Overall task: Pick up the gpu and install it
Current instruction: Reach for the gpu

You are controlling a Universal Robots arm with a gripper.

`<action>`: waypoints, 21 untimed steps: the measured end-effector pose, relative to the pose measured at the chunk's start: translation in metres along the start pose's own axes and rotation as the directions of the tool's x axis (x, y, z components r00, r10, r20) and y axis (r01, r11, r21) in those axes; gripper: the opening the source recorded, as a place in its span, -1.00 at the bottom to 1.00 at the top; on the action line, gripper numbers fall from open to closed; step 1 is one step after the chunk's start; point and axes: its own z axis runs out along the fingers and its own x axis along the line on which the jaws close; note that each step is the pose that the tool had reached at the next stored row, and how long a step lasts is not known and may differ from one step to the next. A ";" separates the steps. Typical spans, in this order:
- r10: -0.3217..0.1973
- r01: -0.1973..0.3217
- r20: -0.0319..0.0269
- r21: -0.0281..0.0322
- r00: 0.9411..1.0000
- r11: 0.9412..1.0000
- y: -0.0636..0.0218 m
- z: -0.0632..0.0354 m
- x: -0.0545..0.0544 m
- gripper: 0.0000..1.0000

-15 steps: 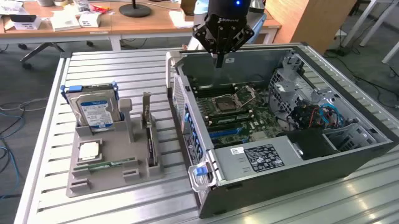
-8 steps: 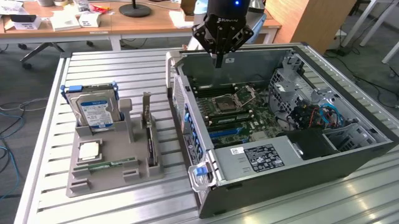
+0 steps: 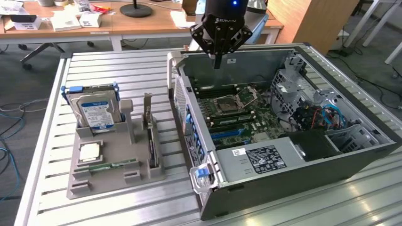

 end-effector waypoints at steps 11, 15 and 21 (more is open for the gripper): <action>0.000 0.000 0.000 0.000 1.000 1.000 -0.0008 -0.0001 0.011 -0.79; 0.000 0.000 0.000 0.000 1.000 1.000 -0.0012 -0.0002 0.016 -0.79; 0.000 0.000 0.000 0.000 1.000 1.000 -0.0017 -0.0004 0.023 -0.79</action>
